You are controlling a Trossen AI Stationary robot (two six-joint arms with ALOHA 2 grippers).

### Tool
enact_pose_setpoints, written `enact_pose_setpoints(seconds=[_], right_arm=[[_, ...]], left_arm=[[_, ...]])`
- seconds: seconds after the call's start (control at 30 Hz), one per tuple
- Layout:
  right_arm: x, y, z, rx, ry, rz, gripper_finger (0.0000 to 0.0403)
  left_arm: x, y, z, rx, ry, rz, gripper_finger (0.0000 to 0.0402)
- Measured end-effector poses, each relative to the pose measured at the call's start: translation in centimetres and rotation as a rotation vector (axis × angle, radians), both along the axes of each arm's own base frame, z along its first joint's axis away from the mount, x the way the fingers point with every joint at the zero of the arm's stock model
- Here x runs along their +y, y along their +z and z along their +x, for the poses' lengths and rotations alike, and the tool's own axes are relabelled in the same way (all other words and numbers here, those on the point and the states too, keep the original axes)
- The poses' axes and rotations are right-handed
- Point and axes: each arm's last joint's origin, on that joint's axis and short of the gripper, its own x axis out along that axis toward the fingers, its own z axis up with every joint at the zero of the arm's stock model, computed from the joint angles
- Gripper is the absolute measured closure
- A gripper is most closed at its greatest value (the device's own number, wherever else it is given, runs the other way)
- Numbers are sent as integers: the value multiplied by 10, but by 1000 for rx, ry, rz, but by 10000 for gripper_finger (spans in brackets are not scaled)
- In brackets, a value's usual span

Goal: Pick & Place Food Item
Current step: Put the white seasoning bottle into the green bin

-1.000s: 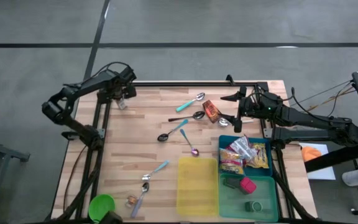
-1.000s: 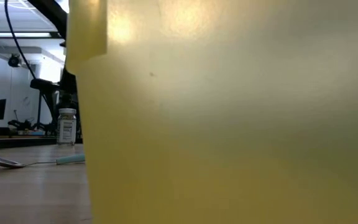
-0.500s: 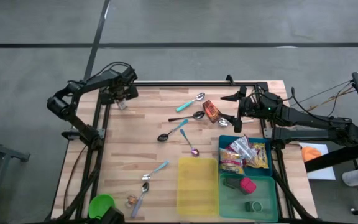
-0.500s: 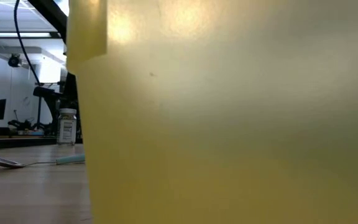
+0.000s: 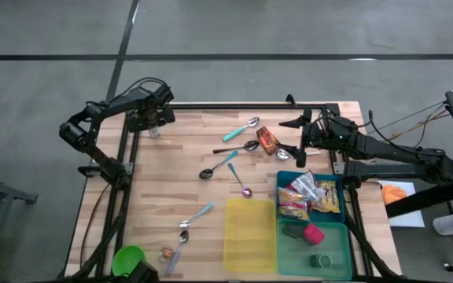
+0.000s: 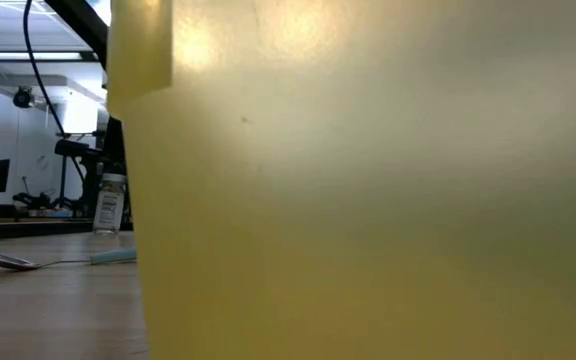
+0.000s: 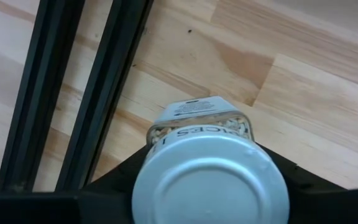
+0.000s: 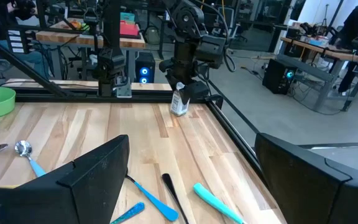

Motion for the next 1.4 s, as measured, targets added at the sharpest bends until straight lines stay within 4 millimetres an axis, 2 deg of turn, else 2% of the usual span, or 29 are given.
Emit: enact_pose_setpoints(seconds=[0.13,0.27,1.03,1.27,1.4], right_arm=[[0,0,0,0,0,0,58],[0,0,0,0,0,0,58],[0,0,0,0,-1,0,58],[0,0,0,0,-1,0,58],[0,0,0,0,0,0,58]], left_arm=[[0,0,0,-3,-4,-1,194],[0,0,1,-6,-4,2,210],[0,0,1,-28,-6,-7,205],[-7,8,3,-75,-53,-20,211],[-14,19,6,-115,-93,0,200]])
